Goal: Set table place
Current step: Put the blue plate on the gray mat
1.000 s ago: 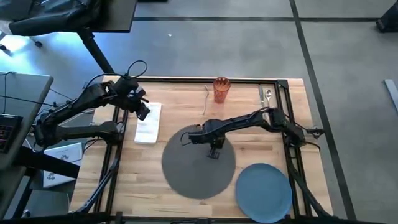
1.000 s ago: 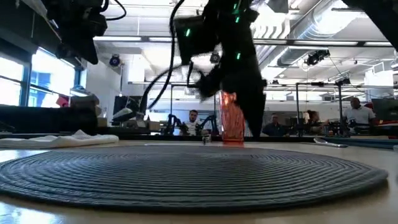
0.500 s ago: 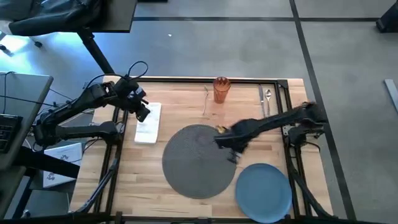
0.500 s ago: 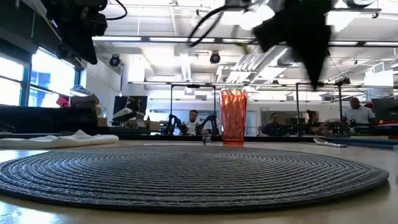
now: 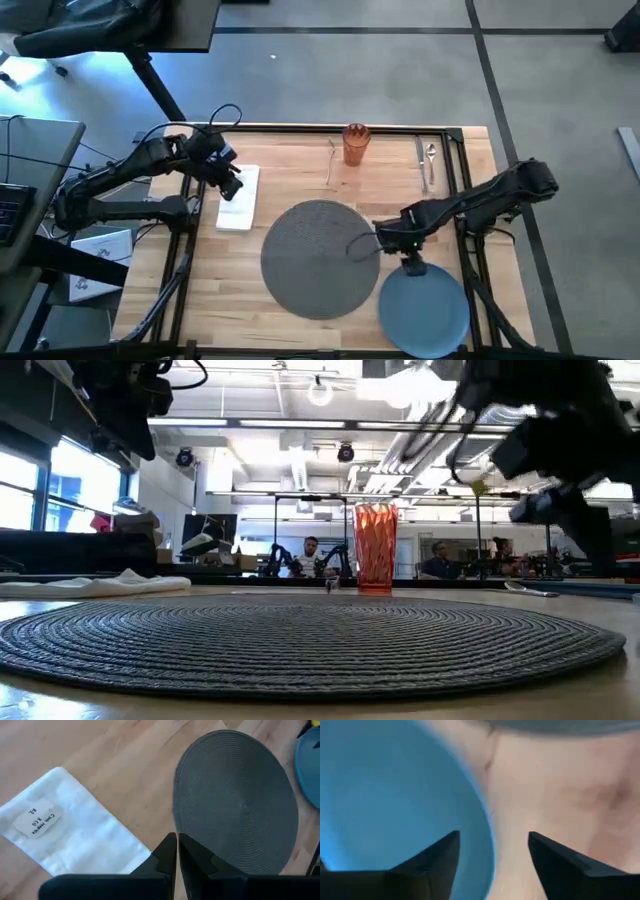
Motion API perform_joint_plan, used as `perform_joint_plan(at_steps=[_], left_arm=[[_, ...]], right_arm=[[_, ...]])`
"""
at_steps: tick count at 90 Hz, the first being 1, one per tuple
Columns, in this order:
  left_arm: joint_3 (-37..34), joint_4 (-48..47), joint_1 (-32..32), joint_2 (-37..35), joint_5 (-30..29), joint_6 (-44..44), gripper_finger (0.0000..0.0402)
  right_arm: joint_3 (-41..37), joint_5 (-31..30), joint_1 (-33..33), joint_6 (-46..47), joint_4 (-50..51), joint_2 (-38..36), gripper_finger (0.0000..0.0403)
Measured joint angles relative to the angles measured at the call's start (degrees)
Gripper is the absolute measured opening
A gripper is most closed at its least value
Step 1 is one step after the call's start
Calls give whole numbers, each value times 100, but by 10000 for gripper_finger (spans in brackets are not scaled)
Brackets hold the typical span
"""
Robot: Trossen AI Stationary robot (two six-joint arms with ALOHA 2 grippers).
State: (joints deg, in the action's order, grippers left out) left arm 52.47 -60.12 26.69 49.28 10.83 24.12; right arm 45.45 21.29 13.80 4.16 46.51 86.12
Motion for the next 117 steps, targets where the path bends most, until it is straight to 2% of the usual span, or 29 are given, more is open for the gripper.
perform_joint_plan(at_steps=[11, 26, 42, 51, 56, 85, 99, 108, 117], left_arm=[[0, -4, -84, 2, -216, 230, 5], [-4, 2, -185, 7, -565, 685, 5], [-4, 8, -281, 7, -765, 987, 5], [-4, 13, -322, 7, -905, 1134, 5], [-4, 20, -329, 7, -951, 1167, 5], [-4, 114, -329, 9, -998, 1169, 5], [-4, 264, -328, 11, -990, 1165, 5], [-4, 434, -329, 11, -992, 1071, 5], [-4, 483, -327, 13, -1001, 1028, 5]], right_arm=[[-347, -5, -2, -120, -376, 47, 227], [-725, -95, 129, 69, -963, 19, 180], [-839, -789, 397, 631, -1049, 13, 99], [-828, -874, 420, 659, -905, 18, 32], [-770, -856, 417, 710, -739, 17, 12], [-273, -247, -96, 543, 836, -855, 0], [-149, 169, -609, 907, 614, -1271, 0], [-138, 327, -796, 689, 563, -1299, 0], [-138, 241, -858, 320, 595, -1203, 0]])
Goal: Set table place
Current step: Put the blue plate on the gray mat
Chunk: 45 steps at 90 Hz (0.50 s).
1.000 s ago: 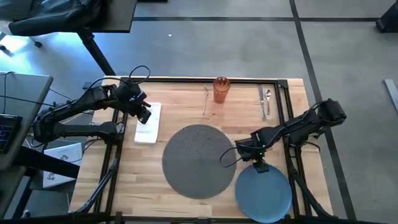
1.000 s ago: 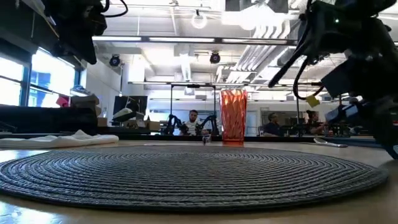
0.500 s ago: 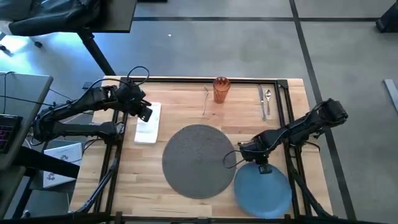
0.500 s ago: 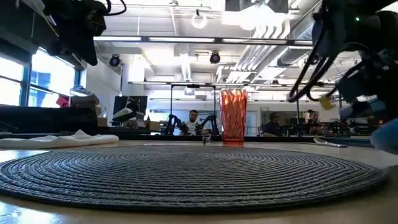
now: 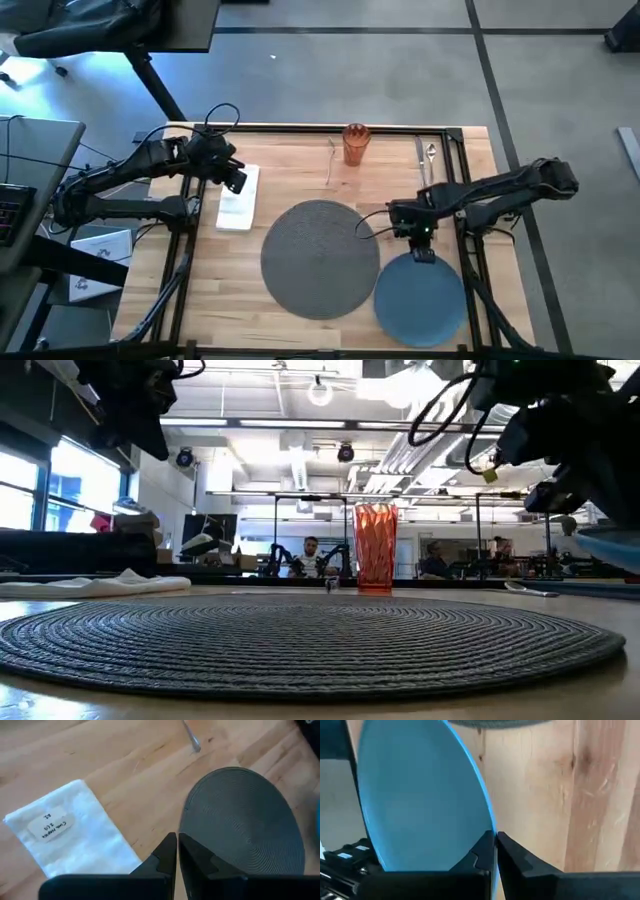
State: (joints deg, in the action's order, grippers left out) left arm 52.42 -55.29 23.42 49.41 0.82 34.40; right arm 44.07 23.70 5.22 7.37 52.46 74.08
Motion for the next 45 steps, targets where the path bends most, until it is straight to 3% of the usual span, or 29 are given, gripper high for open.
perform_joint_plan(at_steps=[18, 45], left_arm=[[0, -7, 0, 0, -2, -10, 5], [0, -11, 0, 0, -2, -10, 5]], right_arm=[[0, -269, 1, -781, -117, 475, 30], [0, -297, 1, -1569, -1004, 933, 147]])
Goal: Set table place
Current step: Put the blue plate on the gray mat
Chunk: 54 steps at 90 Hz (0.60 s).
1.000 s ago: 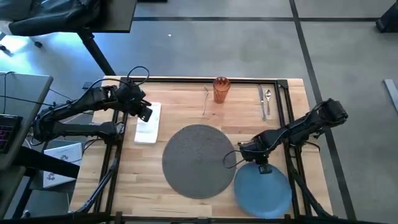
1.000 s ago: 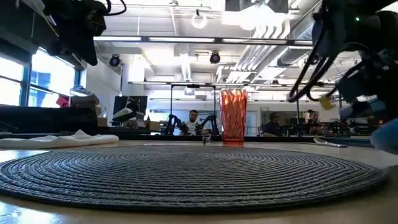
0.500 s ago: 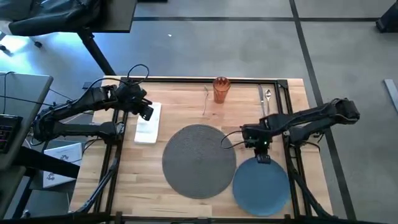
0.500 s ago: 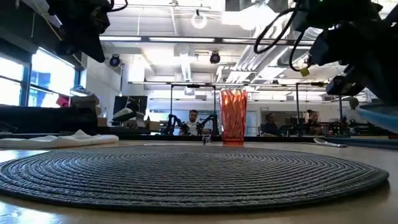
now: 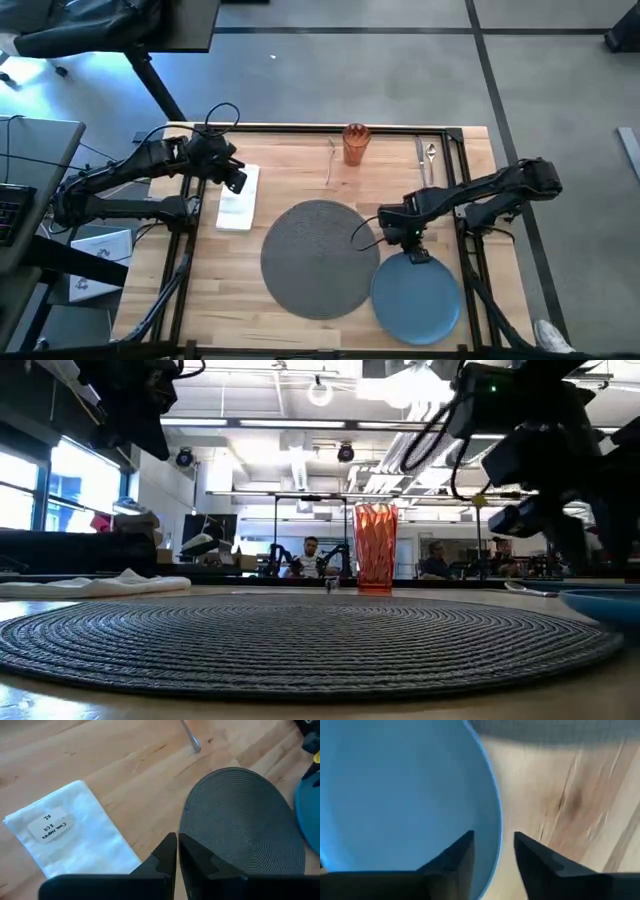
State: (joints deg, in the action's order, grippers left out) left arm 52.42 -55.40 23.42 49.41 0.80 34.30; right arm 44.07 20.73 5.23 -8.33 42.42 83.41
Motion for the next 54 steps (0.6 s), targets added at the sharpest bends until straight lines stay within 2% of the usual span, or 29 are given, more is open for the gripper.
perform_joint_plan(at_steps=[12, 29, 43, 54], left_arm=[[0, -2, 0, 0, -10, 0, 5], [0, -6, 0, 9, -26, 1, 5], [0, -9, 0, 9, -22, 79, 5], [0, -7, 0, 9, 0, 105, 5]], right_arm=[[0, 130, 42, -600, -504, 232, 165], [0, 252, 215, -1388, -1147, 821, 147], [45, 48, 363, -1562, -1345, 1308, 113], [54, -123, 409, -1193, -1319, 1385, 53]])
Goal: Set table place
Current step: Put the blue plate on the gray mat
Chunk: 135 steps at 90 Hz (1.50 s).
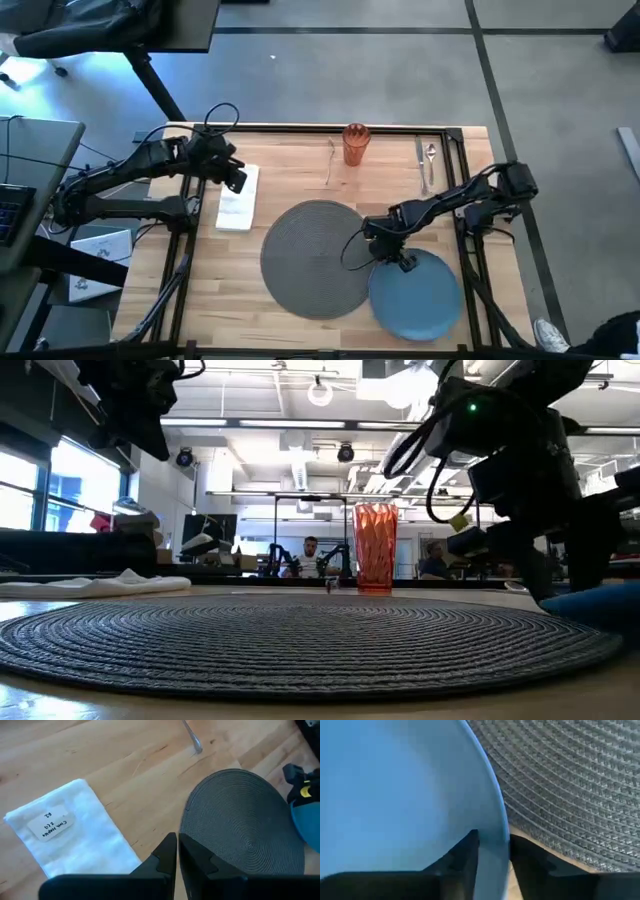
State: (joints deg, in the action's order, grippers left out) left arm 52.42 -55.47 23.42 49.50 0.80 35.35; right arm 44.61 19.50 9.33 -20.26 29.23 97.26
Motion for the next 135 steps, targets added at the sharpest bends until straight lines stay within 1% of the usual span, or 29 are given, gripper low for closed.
perform_joint_plan(at_steps=[4, 8, 14, 25, 35, 46, 51, 57, 65, 75, 81, 90, 111, 119, 129, 135], left_arm=[[0, 0, -1, 0, 12, 1, 5], [0, 0, 0, 0, 26, 23, 5], [0, 3, 0, 0, 35, 43, 5], [0, 2, -44, 0, 57, 61, 5], [0, 5, -119, 0, 59, 61, 5], [0, 7, -210, 0, 57, 137, 5], [0, 9, -253, -2, 52, 201, 5], [0, 5, -314, 0, 46, 214, 5], [0, 7, -404, 0, 41, 212, 5], [0, 10, -515, -2, 41, 212, 5], [0, 1, -581, 0, 41, 212, 5], [0, 5, -690, 0, 41, 212, 5], [0, 14, -925, 20, -2, 210, 5], [0, 11, -997, 35, -2, 210, 5], [0, 12, -1098, 52, -5, 209, 5], [0, 10, -1163, 66, -2, 209, 5]], right_arm=[[-1, 5, -1, 146, 29, -67, 26], [-15, 30, -4, 285, 52, -139, 13], [-33, 69, -58, 631, 101, -315, 10], [-74, 246, -351, 1335, 440, -686, 1], [-69, 652, -686, 1975, 374, -1090, 0], [-64, 1106, -1053, 2718, 42, -1443, 0], [-64, 1288, -1209, 3117, -298, -1537, 0], [-54, 1337, -1345, 3658, -771, -1552, 0], [-54, 1161, -1482, 4407, -1426, -1465, 0], [-54, 654, -1628, 5410, -2115, -1322, 0], [-51, 314, -1691, 5926, -2292, -1210, 0], [-51, -30, -1724, 6490, -2356, -1022, 0], [-49, -70, -1480, 7189, -2650, -588, 0], [-49, -395, -1346, 7518, -2661, -499, 0], [-49, -1021, -1216, 7800, -2676, -475, 0], [-49, -1294, -1169, 7908, -2690, -475, 0]])
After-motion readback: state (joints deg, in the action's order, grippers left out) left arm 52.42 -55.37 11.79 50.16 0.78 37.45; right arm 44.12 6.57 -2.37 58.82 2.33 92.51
